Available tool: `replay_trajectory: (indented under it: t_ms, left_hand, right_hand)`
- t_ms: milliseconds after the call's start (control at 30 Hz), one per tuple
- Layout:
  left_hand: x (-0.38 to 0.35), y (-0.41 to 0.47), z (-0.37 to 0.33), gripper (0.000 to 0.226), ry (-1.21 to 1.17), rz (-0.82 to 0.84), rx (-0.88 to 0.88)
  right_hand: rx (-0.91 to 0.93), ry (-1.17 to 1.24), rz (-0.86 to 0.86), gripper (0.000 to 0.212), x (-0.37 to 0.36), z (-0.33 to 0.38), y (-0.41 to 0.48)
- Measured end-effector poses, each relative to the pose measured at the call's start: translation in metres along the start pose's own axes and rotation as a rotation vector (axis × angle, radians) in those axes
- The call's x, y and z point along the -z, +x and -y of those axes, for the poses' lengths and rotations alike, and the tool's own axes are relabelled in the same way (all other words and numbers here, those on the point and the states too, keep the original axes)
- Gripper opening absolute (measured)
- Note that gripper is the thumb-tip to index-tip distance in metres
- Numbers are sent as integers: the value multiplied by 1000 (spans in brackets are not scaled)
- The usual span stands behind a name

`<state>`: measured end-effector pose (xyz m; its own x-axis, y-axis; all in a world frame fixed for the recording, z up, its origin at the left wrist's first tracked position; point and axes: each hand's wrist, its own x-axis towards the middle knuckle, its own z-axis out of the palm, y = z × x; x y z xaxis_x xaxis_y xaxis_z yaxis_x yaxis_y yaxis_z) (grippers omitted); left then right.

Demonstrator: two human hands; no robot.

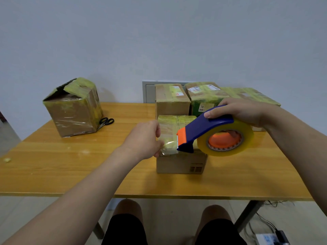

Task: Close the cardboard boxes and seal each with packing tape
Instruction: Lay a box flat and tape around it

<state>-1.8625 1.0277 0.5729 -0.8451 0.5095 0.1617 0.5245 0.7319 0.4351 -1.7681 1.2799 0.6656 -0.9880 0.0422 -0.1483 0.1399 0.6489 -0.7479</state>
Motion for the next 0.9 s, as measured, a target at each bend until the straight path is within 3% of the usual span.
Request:
replay_trajectory:
  t_ms: [200, 333, 367, 433, 467, 533, 633, 733, 900]
  left_hand:
    - [3, 3, -2, 22, 193, 76, 65]
    - [10, 1, 15, 57, 214, 310, 236]
    - [12, 3, 20, 56, 207, 307, 231]
    - [16, 11, 25, 43, 271, 133, 154]
    - [17, 15, 20, 36, 231, -1, 102]
    - [15, 19, -5, 31, -114, -169, -9]
    - [-6, 23, -47, 36, -599, -40, -96]
    - [-35, 28, -56, 47, -674, 86, -82]
    - [-48, 35, -49, 61, -596, 186, -93]
  right_hand:
    - [-20, -42, 35, 50, -4, 5, 6]
    - [-30, -19, 51, 50, -2, 1, 6]
    - [-33, -12, 50, 50, -2, 2, 7]
    - [-55, -4, 61, 52, -4, 3, 8]
    - [-66, 0, 72, 53, -5, 5, 9]
    - [-78, -3, 80, 51, -6, 8, 12]
    - [-75, -9, 89, 49, -5, 11, 14]
    - [-64, -6, 86, 49, -3, 8, 14]
    - [-75, 20, 166, 39, 3, 3, 11]
